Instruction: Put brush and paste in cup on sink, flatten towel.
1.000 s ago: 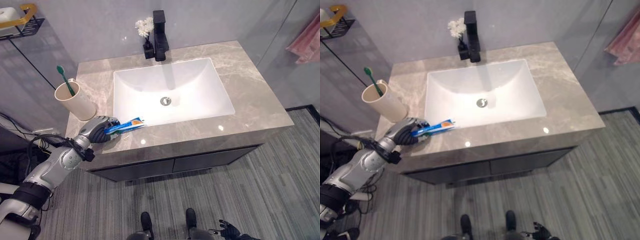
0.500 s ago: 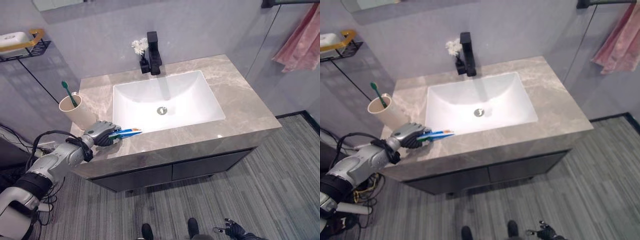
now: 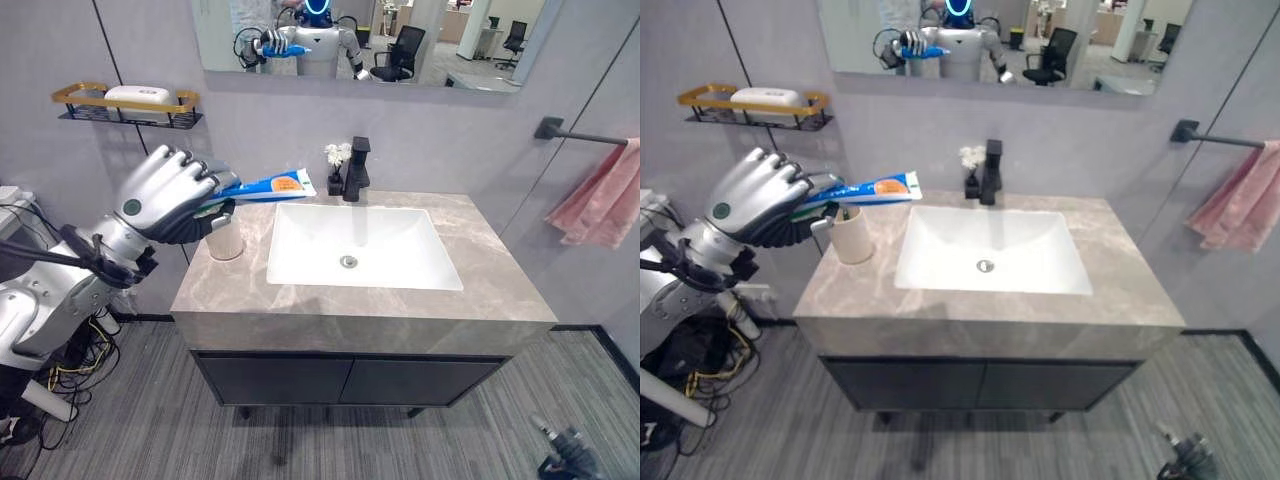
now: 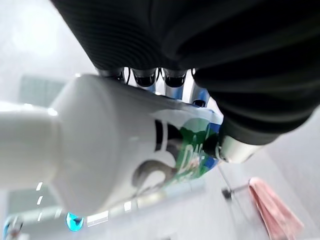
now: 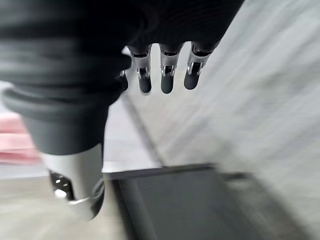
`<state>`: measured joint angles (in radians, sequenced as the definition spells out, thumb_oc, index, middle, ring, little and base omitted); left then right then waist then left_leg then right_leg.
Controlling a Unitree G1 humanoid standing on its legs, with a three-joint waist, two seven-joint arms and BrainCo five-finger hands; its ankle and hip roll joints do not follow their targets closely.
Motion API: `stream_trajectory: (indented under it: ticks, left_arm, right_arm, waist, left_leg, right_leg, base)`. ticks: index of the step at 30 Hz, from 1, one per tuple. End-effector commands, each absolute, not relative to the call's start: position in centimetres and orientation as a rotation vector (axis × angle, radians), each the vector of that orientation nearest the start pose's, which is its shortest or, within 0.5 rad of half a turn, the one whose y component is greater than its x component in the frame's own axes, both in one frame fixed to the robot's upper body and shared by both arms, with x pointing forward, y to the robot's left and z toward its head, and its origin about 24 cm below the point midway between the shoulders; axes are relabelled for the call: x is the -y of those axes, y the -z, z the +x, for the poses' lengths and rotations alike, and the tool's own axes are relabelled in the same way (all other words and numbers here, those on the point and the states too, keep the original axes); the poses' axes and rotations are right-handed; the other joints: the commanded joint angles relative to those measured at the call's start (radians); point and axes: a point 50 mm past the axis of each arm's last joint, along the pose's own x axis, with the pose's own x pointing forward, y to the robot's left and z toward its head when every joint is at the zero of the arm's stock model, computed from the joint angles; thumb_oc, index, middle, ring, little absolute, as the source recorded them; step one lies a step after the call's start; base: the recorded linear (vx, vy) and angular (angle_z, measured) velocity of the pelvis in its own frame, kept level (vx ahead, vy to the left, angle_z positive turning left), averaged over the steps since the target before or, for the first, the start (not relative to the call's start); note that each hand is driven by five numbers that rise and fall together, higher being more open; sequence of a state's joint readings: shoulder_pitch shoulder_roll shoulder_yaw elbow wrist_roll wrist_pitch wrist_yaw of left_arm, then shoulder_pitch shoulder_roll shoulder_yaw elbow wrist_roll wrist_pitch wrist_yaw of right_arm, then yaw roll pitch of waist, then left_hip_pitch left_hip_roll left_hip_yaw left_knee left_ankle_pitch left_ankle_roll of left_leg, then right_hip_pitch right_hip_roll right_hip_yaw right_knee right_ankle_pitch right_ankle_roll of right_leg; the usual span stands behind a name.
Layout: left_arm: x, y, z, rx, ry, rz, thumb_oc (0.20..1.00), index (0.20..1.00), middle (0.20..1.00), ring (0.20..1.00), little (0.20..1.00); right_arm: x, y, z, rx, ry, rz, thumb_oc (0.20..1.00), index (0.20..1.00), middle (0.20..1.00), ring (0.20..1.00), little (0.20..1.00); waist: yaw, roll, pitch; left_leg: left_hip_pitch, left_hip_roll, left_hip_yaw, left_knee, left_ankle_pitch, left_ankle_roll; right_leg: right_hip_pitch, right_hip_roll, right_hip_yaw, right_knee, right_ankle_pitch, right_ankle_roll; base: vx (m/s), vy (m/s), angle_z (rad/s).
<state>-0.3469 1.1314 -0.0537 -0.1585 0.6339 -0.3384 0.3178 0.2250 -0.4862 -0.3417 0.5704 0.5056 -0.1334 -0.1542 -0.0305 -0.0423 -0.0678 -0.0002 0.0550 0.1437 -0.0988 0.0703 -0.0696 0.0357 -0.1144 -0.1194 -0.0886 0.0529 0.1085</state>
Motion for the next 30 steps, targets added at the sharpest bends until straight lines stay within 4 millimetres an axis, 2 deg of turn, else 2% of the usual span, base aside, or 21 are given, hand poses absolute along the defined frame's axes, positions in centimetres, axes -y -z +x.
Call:
stream_trajectory:
  ticks: [1, 3, 4, 5, 6, 7, 8, 9, 10, 12, 13, 16, 17, 20, 23, 27, 29, 30]
  left_arm:
    - [-23.5, -30.0, 26.5, 1.131, -0.329, 1.601, 0.2, 0.2, 0.2, 0.2, 0.2]
    - [-22.8, -30.8, 26.3, 1.181, -0.332, 1.601, 0.2, 0.2, 0.2, 0.2, 0.2]
    - [-21.7, -31.2, 26.2, 1.23, -0.299, 1.592, 0.2, 0.2, 0.2, 0.2, 0.2]
    - [-20.9, -31.2, 26.2, 1.257, -0.256, 1.577, 0.2, 0.2, 0.2, 0.2, 0.2]
    - [-20.2, -31.5, 26.2, 1.278, -0.234, 1.562, 0.2, 0.2, 0.2, 0.2, 0.2]
    - [-19.3, -31.3, 26.4, 1.295, -0.187, 1.526, 0.2, 0.2, 0.2, 0.2, 0.2]
    - [-19.0, -31.1, 26.5, 1.297, -0.169, 1.506, 0.2, 0.2, 0.2, 0.2, 0.2]
    - [-18.7, -31.1, 26.6, 1.3, -0.153, 1.484, 0.2, 0.2, 0.2, 0.2, 0.2]
    - [-18.6, -30.9, 26.7, 1.296, -0.142, 1.476, 0.2, 0.2, 0.2, 0.2, 0.2]
    - [-18.1, -31.0, 26.5, 1.304, -0.111, 1.454, 0.2, 0.2, 0.2, 0.2, 0.2]
    - [-17.4, -30.6, 26.3, 1.328, -0.094, 1.385, 0.2, 0.2, 0.2, 0.2, 0.2]
    - [-16.8, -30.3, 25.7, 1.356, -0.064, 1.35, 0.2, 0.2, 0.2, 0.2, 0.2]
    - [-16.7, -30.6, 25.2, 1.381, -0.069, 1.323, 0.2, 0.2, 0.2, 0.2, 0.2]
    - [-16.9, -30.5, 25.1, 1.381, -0.073, 1.318, 0.2, 0.2, 0.2, 0.2, 0.2]
    - [-16.7, -29.9, 24.5, 1.397, -0.059, 1.251, 0.2, 0.2, 0.2, 0.2, 0.2]
    - [-16.8, -29.7, 24.4, 1.394, -0.06, 1.234, 0.2, 0.2, 0.2, 0.2, 0.2]
    - [-17.0, -29.0, 24.5, 1.371, -0.058, 1.229, 0.2, 0.2, 0.2, 0.2, 0.2]
    - [-17.0, -29.0, 24.5, 1.37, -0.058, 1.23, 0.2, 0.2, 0.2, 0.2, 0.2]
  right_arm:
    - [38.9, -5.7, 19.0, -0.052, 0.735, -0.4, 1.0, 1.0, 1.0, 1.0, 1.0]
    - [37.2, -8.7, 21.3, 0.089, 0.628, -0.46, 1.0, 1.0, 1.0, 1.0, 1.0]
    - [34.1, -12.8, 24.1, 0.256, 0.429, -0.548, 1.0, 1.0, 1.0, 1.0, 1.0]
    - [31.3, -15.6, 25.9, 0.374, 0.266, -0.581, 1.0, 1.0, 1.0, 1.0, 1.0]
    - [28.6, -17.9, 27.3, 0.47, 0.13, -0.575, 1.0, 1.0, 1.0, 1.0, 1.0]
    - [25.0, -19.4, 28.5, 0.553, -0.06, -0.472, 1.0, 1.0, 1.0, 1.0, 1.0]
    - [23.8, -19.7, 29.2, 0.57, -0.111, -0.404, 1.0, 1.0, 1.0, 1.0, 1.0]
    - [21.5, -20.0, 30.3, 0.581, -0.203, -0.331, 1.0, 1.0, 1.0, 1.0, 1.0]
    - [20.7, -20.1, 30.9, 0.576, -0.23, -0.319, 1.0, 1.0, 1.0, 1.0, 1.0]
    - [17.2, -20.8, 31.6, 0.579, -0.386, -0.257, 1.0, 1.0, 1.0, 1.0, 1.0]
    - [12.8, -21.2, 31.8, 0.598, -0.544, 0.021, 1.0, 1.0, 1.0, 1.0, 1.0]
    - [8.4, -21.6, 30.8, 0.609, -0.705, 0.285, 1.0, 1.0, 1.0, 1.0, 1.0]
    - [6.0, -22.5, 29.6, 0.631, -0.817, 0.383, 1.0, 1.0, 1.0, 1.0, 1.0]
    - [5.3, -22.8, 29.1, 0.639, -0.862, 0.385, 1.0, 1.0, 1.0, 1.0, 1.0]
    - [3.2, -24.7, 27.5, 0.693, -0.976, 0.535, 1.0, 1.0, 1.0, 1.0, 1.0]
    - [2.4, -25.1, 27.1, 0.696, -1.008, 0.609, 1.0, 1.0, 1.0, 1.0, 1.0]
    - [2.3, -26.3, 26.4, 0.755, -1.015, 0.659, 1.0, 1.0, 1.0, 1.0, 1.0]
    - [2.3, -26.3, 26.3, 0.755, -1.015, 0.66, 1.0, 1.0, 1.0, 1.0, 1.0]
  waist:
    - [-0.032, 0.012, -0.005]
    - [-0.033, 0.013, -0.012]
    - [-0.028, 0.008, -0.012]
    - [-0.021, 0.005, -0.019]
    - [-0.017, 0.004, -0.019]
    - [-0.003, 0.001, -0.023]
    - [0.004, 0.0, -0.025]
    - [0.012, -0.002, -0.023]
    - [0.015, -0.002, -0.025]
    - [0.026, -0.003, -0.024]
    - [0.043, -0.004, -0.022]
    - [0.058, -0.003, -0.019]
    - [0.072, -0.004, -0.016]
    - [0.07, -0.004, -0.013]
    - [0.098, -0.01, -0.01]
    - [0.105, -0.014, -0.01]
    - [0.123, -0.02, -0.01]
    - [0.122, -0.02, -0.011]
  left_leg:
    - [0.047, 0.007, -0.03, 0.011, -0.081, -0.024]
    - [0.051, 0.007, -0.027, 0.011, -0.085, -0.023]
    - [0.058, 0.009, -0.016, 0.011, -0.08, -0.022]
    - [0.062, 0.01, -0.012, 0.011, -0.084, -0.021]
    - [0.069, 0.011, -0.005, 0.011, -0.086, -0.021]
    - [0.071, 0.011, -0.004, 0.011, -0.082, -0.02]
    - [0.073, 0.012, -0.002, 0.011, -0.082, -0.02]
    - [0.074, 0.012, 0.001, 0.011, -0.075, -0.02]
    - [0.076, 0.012, 0.0, 0.011, -0.08, -0.02]
    - [0.079, 0.014, 0.001, 0.011, -0.078, -0.022]
    - [0.079, 0.015, -0.008, 0.011, -0.074, -0.023]
    - [0.078, 0.017, -0.018, 0.011, -0.07, -0.028]
    - [0.075, 0.018, -0.025, 0.011, -0.067, -0.031]
    - [0.075, 0.017, -0.03, 0.011, -0.065, -0.032]
    - [0.065, 0.019, -0.048, 0.011, -0.056, -0.038]
    - [0.058, 0.017, -0.059, 0.011, -0.052, -0.04]
    - [0.046, 0.015, -0.075, 0.011, -0.047, -0.041]
    - [0.045, 0.015, -0.075, 0.011, -0.047, -0.041]
  right_leg:
    - [-0.035, -0.046, -0.063, 0.001, 0.085, 0.063]
    - [-0.035, -0.045, -0.056, 0.001, 0.082, 0.063]
    - [-0.035, -0.043, -0.048, 0.001, 0.088, 0.06]
    - [-0.034, -0.042, -0.04, 0.001, 0.083, 0.061]
    - [-0.03, -0.039, -0.035, 0.001, 0.082, 0.059]
    - [-0.029, -0.04, -0.034, 0.001, 0.084, 0.058]
    - [-0.027, -0.04, -0.034, 0.001, 0.083, 0.057]
    - [-0.027, -0.04, -0.032, 0.001, 0.089, 0.053]
    - [-0.024, -0.039, -0.032, 0.001, 0.083, 0.054]
    - [-0.021, -0.038, -0.035, 0.001, 0.082, 0.051]
    - [-0.014, -0.037, -0.045, 0.001, 0.076, 0.045]
    - [-0.007, -0.036, -0.058, 0.001, 0.071, 0.04]
    - [-0.003, -0.035, -0.066, 0.001, 0.067, 0.038]
    - [0.0, -0.035, -0.072, 0.001, 0.065, 0.036]
    - [0.009, -0.038, -0.096, 0.001, 0.062, 0.032]
    - [0.011, -0.04, -0.111, 0.001, 0.062, 0.032]
    - [0.012, -0.044, -0.129, 0.001, 0.062, 0.032]
    - [0.012, -0.044, -0.129, 0.001, 0.062, 0.032]
  base:
    - [0.0, 0.036, -0.03]
    - [-0.02, 0.028, -0.09]
    - [-0.05, 0.015, -0.09]
    - [-0.04, 0.007, -0.06]
    - [-0.03, -0.001, -0.11]
    - [-0.03, -0.002, -0.23]
    - [-0.07, -0.009, -0.24]
    - [-0.03, -0.004, -0.11]
    - [0.0, 0.0, 0.0]
    - [-0.01, -0.012, 0.08]
    - [-0.01, -0.019, 0.08]
    - [0.01, -0.02, 0.05]
    - [0.01, -0.021, 0.12]
    - [0.01, -0.006, 0.21]
    - [0.01, -0.014, 0.21]
    - [0.0, -0.003, 0.15]
    - [0.0, -0.004, 0.14]
    - [0.0, 0.007, 0.11]
